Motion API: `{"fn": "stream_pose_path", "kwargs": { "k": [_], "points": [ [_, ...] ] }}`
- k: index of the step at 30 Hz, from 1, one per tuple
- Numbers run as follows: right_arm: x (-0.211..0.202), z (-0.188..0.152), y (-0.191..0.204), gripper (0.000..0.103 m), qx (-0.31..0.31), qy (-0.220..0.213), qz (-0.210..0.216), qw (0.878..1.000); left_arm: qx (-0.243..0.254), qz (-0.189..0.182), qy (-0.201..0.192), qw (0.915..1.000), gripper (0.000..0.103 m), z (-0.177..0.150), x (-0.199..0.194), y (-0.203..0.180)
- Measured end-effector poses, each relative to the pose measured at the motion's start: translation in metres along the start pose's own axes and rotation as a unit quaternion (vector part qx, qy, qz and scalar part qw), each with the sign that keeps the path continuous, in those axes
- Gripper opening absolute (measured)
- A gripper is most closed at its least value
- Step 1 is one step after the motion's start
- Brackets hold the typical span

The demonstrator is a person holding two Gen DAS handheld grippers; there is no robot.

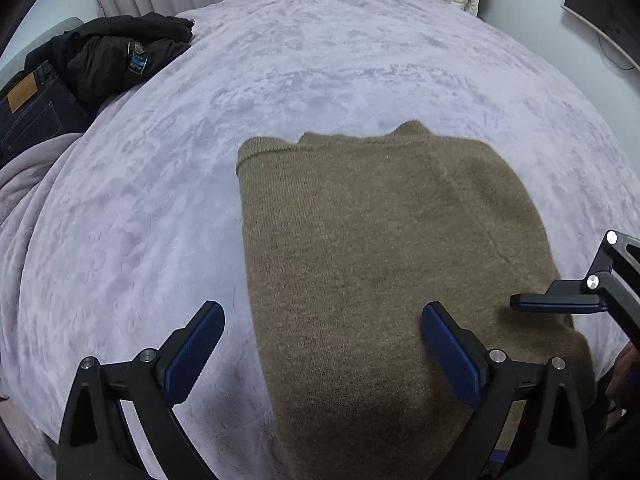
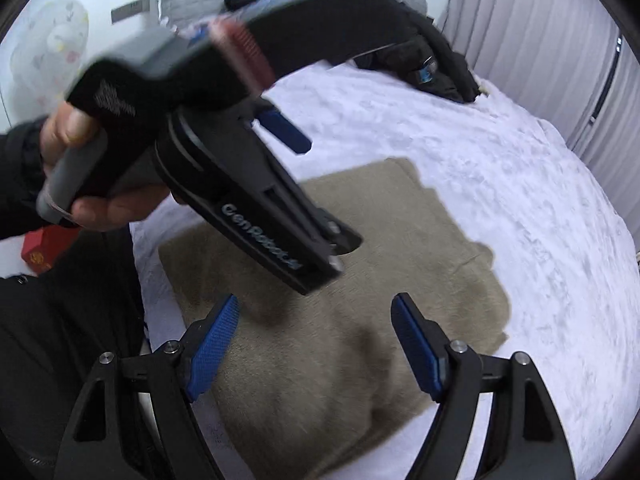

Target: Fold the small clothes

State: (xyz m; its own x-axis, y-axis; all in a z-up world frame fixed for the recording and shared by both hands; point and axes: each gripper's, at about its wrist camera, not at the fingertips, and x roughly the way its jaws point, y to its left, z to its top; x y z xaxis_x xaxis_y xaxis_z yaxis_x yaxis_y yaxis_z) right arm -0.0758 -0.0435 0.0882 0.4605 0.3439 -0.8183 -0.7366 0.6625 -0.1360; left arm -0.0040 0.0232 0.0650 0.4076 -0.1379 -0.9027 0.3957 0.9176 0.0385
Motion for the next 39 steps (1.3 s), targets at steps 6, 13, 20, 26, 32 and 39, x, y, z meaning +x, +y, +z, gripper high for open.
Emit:
{"fn": "stream_pose_path", "kwargs": {
  "k": [6,13,20,26,32,39],
  "points": [
    [0.025,-0.019,0.01,0.081,0.015,0.016,-0.024,0.999,-0.033,0.002,-0.003,0.9995,0.102,-0.018,0.008,0.002],
    [-0.006,-0.049,0.007,0.081,0.037,0.011,-0.017,0.999,-0.035,0.009,-0.023,0.9991,0.102,-0.018,-0.02,0.007],
    [-0.01,-0.018,-0.055,0.082,0.125,-0.021,-0.005,0.992,-0.068,0.085,0.017,0.9939,0.102,0.041,0.008,0.025],
    [0.055,0.0,-0.106,0.084,0.229,0.047,-0.07,0.97,-0.098,0.075,0.052,0.991,0.102,0.056,0.05,0.032],
    [0.046,0.014,-0.106,0.084,0.267,0.039,-0.087,0.959,-0.104,0.06,0.015,0.9926,0.102,0.054,0.019,0.025],
    [0.02,-0.016,-0.044,0.084,0.171,0.041,-0.121,0.977,-0.087,0.058,0.029,0.9941,0.102,0.002,0.015,0.012]
  ]
}}
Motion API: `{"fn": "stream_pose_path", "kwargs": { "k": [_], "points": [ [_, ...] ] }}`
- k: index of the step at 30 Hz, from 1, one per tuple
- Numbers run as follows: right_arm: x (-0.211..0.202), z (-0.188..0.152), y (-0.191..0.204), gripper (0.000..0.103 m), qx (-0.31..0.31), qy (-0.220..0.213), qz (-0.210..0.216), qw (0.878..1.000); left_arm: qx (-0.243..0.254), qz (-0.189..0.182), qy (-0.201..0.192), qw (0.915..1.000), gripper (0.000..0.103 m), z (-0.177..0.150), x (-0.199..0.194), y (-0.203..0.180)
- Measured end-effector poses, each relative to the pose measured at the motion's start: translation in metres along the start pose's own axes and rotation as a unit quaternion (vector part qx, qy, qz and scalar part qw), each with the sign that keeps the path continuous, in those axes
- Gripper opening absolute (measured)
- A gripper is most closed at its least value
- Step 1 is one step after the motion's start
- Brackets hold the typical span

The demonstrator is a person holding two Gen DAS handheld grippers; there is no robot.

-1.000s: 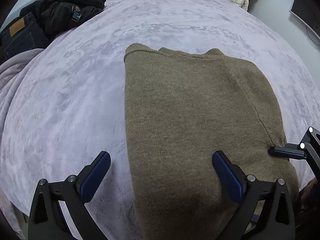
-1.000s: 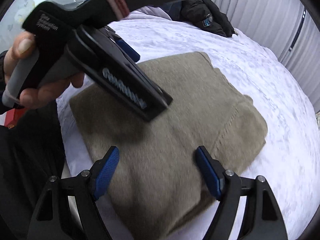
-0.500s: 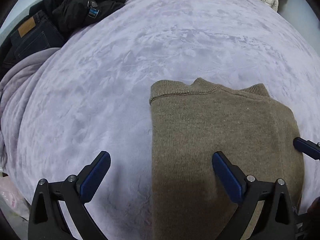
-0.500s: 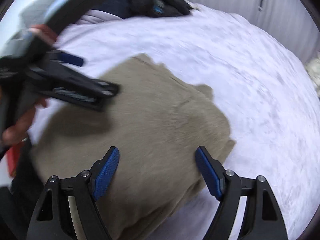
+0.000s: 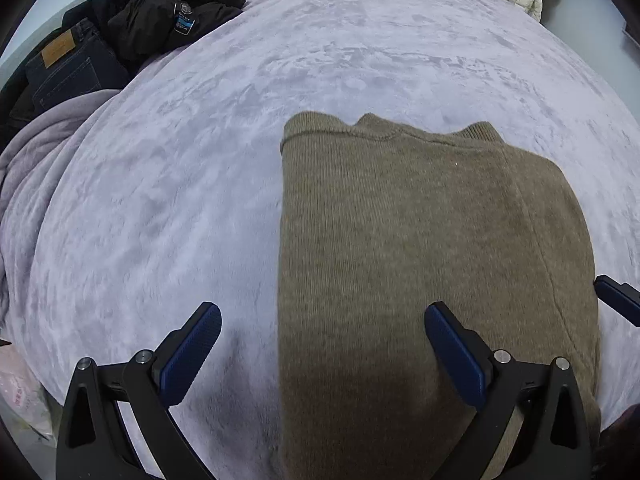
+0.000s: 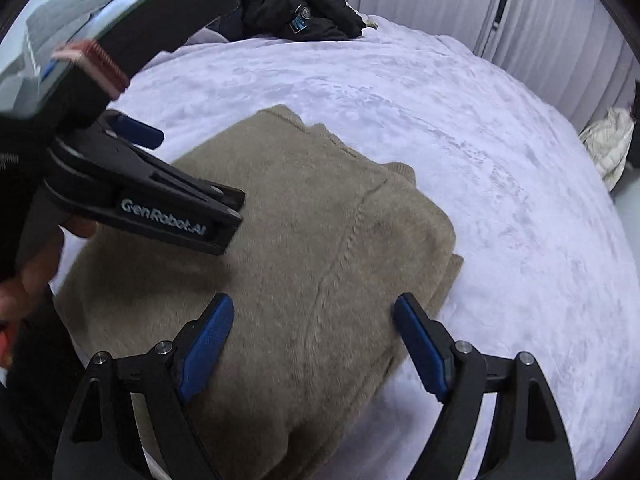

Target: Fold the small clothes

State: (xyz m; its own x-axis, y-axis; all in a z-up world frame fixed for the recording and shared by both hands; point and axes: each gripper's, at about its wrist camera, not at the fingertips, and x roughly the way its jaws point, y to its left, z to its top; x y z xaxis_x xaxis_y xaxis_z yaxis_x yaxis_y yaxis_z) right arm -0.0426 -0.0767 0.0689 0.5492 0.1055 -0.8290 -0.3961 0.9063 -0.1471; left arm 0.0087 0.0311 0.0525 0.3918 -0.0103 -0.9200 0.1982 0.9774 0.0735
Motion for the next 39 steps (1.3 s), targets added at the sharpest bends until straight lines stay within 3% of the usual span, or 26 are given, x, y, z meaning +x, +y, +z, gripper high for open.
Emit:
{"fn": "stream_pose_path", "kwargs": {
  "k": [5,10,15,17,21,28,32,36,39],
  "points": [
    [-0.025,-0.039,-0.009,0.085,0.026,0.013,0.008,1.0,0.005,0.009,-0.022,0.9997,0.102,-0.027,-0.028,-0.001],
    [-0.054,-0.044,-0.019,0.085,0.081,-0.008,0.02,0.997,-0.005,-0.007,-0.033,0.9994,0.102,-0.037,-0.048,-0.002],
    [-0.066,-0.04,-0.01,0.085,0.094,0.004,0.003,0.996,-0.043,-0.029,-0.041,0.9978,0.102,-0.048,-0.064,0.002],
    [-0.064,-0.036,-0.006,0.085,0.096,0.012,-0.006,0.995,-0.046,-0.004,-0.035,0.9983,0.102,-0.049,-0.064,0.003],
    [-0.059,-0.031,-0.002,0.085,0.105,0.021,-0.004,0.994,-0.054,-0.014,-0.02,0.9983,0.102,-0.051,-0.059,0.007],
    [-0.047,-0.03,0.002,0.085,0.116,0.043,-0.003,0.992,-0.063,0.014,-0.036,0.9973,0.102,-0.058,-0.062,0.01],
    [-0.042,-0.03,0.0,0.085,0.129,0.054,0.0,0.99,-0.071,-0.019,-0.019,0.9971,0.102,-0.06,-0.059,0.011],
    [-0.037,-0.03,0.0,0.085,0.132,0.066,-0.003,0.989,-0.071,0.004,-0.02,0.9972,0.102,-0.06,-0.057,0.01],
    [-0.034,-0.029,0.001,0.085,0.13,0.072,-0.007,0.989,-0.07,0.001,-0.015,0.9974,0.102,-0.059,-0.053,0.01]
  ]
}}
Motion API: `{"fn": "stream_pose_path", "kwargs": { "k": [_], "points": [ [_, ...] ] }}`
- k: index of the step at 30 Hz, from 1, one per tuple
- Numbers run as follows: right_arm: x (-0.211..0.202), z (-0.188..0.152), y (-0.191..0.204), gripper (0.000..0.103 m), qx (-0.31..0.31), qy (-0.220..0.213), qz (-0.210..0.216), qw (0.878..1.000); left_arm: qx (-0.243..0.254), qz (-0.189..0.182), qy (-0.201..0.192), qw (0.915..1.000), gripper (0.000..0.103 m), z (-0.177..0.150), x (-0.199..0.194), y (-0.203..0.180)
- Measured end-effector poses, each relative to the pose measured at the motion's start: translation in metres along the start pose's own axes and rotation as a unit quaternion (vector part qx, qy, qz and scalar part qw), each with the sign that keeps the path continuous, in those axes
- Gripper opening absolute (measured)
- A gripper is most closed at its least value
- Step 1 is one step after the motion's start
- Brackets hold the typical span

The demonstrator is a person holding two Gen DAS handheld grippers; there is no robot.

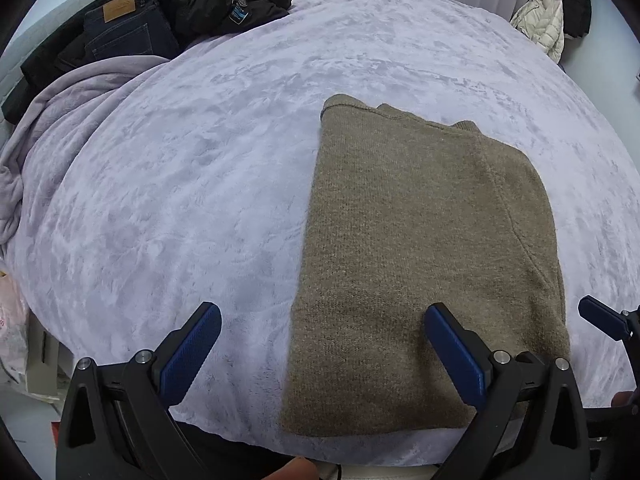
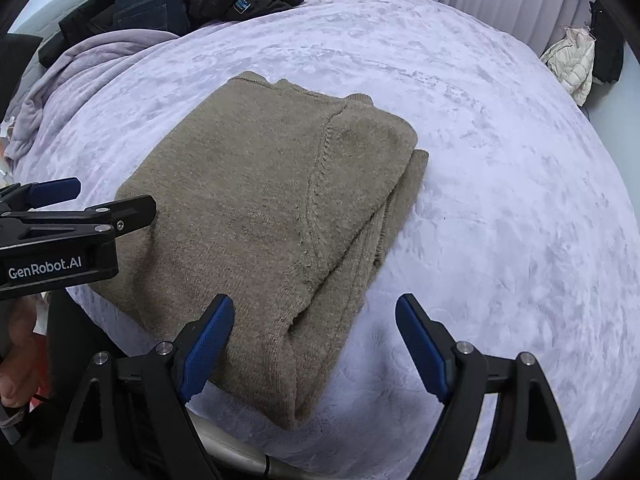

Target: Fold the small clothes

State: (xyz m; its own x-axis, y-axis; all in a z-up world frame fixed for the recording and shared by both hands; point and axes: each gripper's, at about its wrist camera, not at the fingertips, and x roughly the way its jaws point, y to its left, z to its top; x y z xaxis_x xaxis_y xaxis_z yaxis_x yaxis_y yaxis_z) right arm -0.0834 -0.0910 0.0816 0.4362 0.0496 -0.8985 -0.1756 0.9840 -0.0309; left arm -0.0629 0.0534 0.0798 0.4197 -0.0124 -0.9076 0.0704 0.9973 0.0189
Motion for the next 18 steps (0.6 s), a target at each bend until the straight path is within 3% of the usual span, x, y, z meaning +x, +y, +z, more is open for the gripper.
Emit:
{"fn": "stream_pose_path", "kwargs": {
  "k": [18],
  "points": [
    [-0.0034,0.005,0.0061,0.085,-0.017,0.002,-0.014,1.0,0.003,-0.006,0.008,0.9999,0.102,0.0018,0.0017,-0.0005]
  ]
}}
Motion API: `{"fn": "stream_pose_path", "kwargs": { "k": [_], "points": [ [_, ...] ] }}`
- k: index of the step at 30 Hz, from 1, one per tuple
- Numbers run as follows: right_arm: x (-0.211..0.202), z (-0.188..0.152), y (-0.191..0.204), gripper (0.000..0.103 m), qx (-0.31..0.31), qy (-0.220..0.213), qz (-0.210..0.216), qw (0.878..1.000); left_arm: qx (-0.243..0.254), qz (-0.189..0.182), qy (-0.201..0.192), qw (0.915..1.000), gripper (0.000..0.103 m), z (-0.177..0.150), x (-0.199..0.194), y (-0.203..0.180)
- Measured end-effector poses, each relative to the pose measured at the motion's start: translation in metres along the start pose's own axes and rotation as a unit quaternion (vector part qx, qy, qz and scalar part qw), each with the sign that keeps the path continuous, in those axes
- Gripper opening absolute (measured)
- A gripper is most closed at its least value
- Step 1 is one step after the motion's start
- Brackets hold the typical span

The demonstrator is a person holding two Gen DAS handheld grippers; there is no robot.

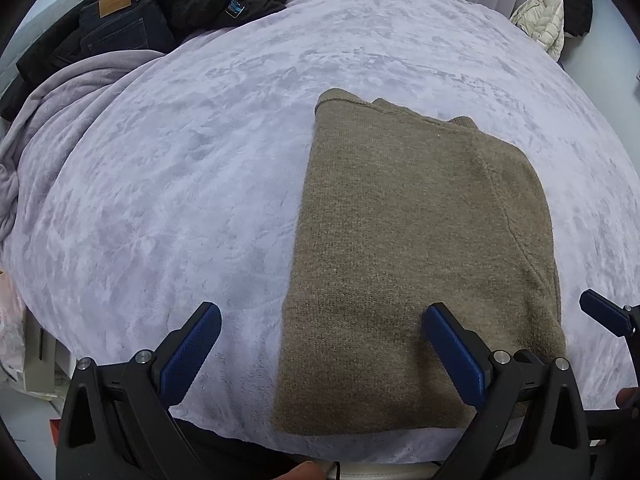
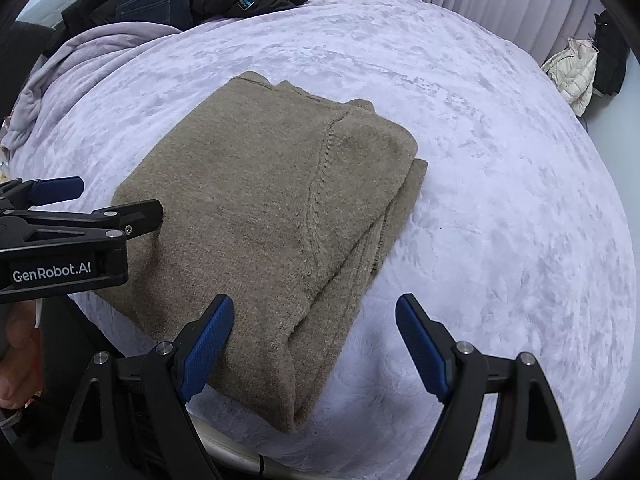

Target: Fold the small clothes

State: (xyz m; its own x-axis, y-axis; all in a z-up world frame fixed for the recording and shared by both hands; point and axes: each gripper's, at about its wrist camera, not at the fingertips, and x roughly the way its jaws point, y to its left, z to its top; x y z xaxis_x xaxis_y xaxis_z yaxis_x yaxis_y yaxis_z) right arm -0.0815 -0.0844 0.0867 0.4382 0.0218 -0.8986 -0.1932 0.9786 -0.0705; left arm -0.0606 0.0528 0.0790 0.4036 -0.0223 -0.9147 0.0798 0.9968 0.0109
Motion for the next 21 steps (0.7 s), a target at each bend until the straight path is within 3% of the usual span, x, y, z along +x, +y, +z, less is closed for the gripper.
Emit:
{"fn": "stream_pose_path", "kwargs": {
  "k": [21],
  "points": [
    [0.0006,-0.0006,-0.003,0.085,0.008,0.002,0.009,1.0,0.007,-0.003,-0.005,1.0,0.102,-0.0004,-0.0063,-0.0069]
  ]
}}
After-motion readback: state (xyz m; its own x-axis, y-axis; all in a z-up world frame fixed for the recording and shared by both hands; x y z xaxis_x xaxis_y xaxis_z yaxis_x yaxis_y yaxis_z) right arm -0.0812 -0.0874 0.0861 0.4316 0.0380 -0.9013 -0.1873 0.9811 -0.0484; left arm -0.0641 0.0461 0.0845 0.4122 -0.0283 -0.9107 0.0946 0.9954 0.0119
